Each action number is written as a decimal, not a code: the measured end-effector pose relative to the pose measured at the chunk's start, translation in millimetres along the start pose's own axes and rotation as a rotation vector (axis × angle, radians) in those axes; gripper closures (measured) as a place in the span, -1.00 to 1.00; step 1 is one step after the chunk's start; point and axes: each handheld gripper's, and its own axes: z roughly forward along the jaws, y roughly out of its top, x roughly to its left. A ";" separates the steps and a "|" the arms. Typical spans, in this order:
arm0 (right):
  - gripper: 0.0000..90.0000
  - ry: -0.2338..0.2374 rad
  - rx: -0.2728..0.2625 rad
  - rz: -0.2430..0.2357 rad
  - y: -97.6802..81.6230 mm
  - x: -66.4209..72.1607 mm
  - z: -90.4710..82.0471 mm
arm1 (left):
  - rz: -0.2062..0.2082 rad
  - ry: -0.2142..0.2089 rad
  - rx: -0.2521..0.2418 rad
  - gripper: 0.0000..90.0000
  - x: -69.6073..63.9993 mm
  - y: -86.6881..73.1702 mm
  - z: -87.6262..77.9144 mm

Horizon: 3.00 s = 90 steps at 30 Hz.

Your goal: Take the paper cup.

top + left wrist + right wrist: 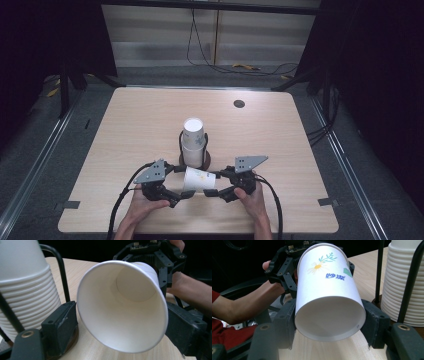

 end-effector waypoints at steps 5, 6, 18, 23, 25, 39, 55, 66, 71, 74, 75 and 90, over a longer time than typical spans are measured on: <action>-0.18 0.009 0.002 -0.009 0.4 1.3 0.1 | 0.009 -0.022 0.015 -0.64 -0.4 1.9 1.9; -0.18 0.009 0.002 -0.009 0.4 1.3 0.1 | 0.009 -0.022 0.015 -0.60 -0.4 1.9 1.9; -0.18 0.027 0.015 -0.024 2.0 2.7 3.6 | 0.002 -0.056 0.008 -0.57 0.2 1.6 0.1; -0.18 0.031 0.014 -0.026 2.2 3.4 4.3 | -0.009 -0.073 -0.004 -0.56 0.8 0.9 0.2; -0.18 0.034 0.014 -0.027 2.1 3.0 4.2 | -0.008 -0.076 -0.002 -0.53 0.6 1.0 -0.2; -0.23 0.020 0.026 -0.035 0.6 2.2 7.9 | -0.004 -0.066 -0.030 -0.38 -0.8 3.2 -5.1; -0.49 -0.061 0.047 -0.052 2.7 5.0 16.8 | 0.012 -0.042 -0.023 -0.35 -2.3 8.4 -8.0; -0.71 -0.147 -0.019 -0.054 0.9 8.2 8.1 | 0.002 -0.003 0.017 -0.37 -1.7 7.6 -10.6; -0.71 -0.192 -0.065 -0.052 -1.4 9.9 1.2 | -0.009 0.022 0.023 -0.38 -0.2 7.2 -13.9; -0.71 -0.237 -0.086 -0.050 -3.3 10.6 -2.8 | -0.017 0.034 0.027 -0.38 1.0 6.3 -16.9; -0.71 -0.259 -0.094 -0.042 -4.3 11.0 -4.7 | -0.019 0.035 0.026 -0.38 1.4 6.1 -17.4; -0.71 -0.586 -0.175 -0.024 -19.5 16.1 -24.0 | -0.040 0.090 0.068 -0.39 9.3 1.9 -38.6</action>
